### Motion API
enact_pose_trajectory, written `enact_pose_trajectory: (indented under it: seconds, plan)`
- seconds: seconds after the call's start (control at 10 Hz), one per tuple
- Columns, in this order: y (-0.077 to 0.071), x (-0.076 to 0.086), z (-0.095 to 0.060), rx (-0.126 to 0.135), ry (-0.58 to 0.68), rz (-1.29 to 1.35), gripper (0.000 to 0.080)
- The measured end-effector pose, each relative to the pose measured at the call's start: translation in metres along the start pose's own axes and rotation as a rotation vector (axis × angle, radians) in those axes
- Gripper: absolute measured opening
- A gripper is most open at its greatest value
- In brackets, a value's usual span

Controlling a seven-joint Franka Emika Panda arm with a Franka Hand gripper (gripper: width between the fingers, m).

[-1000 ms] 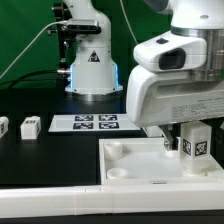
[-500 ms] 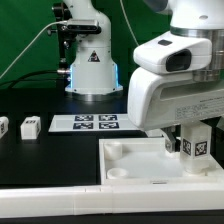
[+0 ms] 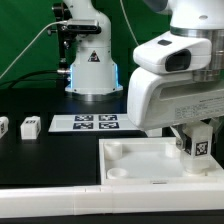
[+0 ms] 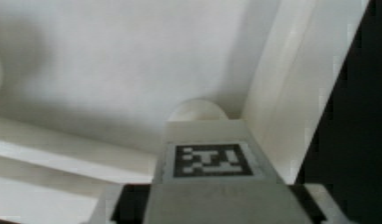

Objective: Assemble one leg

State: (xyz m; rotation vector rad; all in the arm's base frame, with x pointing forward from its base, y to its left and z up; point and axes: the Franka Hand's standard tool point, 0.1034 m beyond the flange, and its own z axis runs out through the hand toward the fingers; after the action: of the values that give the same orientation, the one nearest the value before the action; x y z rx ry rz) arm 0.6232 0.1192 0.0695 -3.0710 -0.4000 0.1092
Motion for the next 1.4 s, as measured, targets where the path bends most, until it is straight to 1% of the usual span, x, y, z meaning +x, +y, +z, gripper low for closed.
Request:
enact_pose_trajectory:
  seconds: [0.1, 0.2, 0.4, 0.5, 0.6, 0.9, 1.1, 1.2, 1.3, 1.4]
  plan:
    - [0.0000, 0.0000, 0.0000, 0.000, 0.000, -0.001, 0.0290]
    - [-0.0003, 0.0000, 0.0000, 0.003, 0.000, 0.092, 0.0290]
    - [-0.0008, 0.0001, 0.0003, 0.005, 0.001, 0.332, 0.0290]
    - [-0.0004, 0.0004, 0.0007, 0.011, 0.009, 0.438, 0.0291]
    - [-0.0010, 0.0007, 0.0006, 0.015, 0.011, 0.609, 0.0292]
    - [-0.0022, 0.0008, 0.0008, 0.011, 0.010, 0.975, 0.0293]
    - [-0.0037, 0.0007, 0.0013, 0.014, 0.008, 1.218, 0.0293]
    - [-0.0041, 0.0008, 0.0014, 0.016, 0.006, 1.300, 0.0293]
    - [-0.0042, 0.0007, 0.0015, 0.016, 0.006, 1.319, 0.0293]
    - [-0.0043, 0.0007, 0.0017, 0.016, 0.006, 1.307, 0.0376]
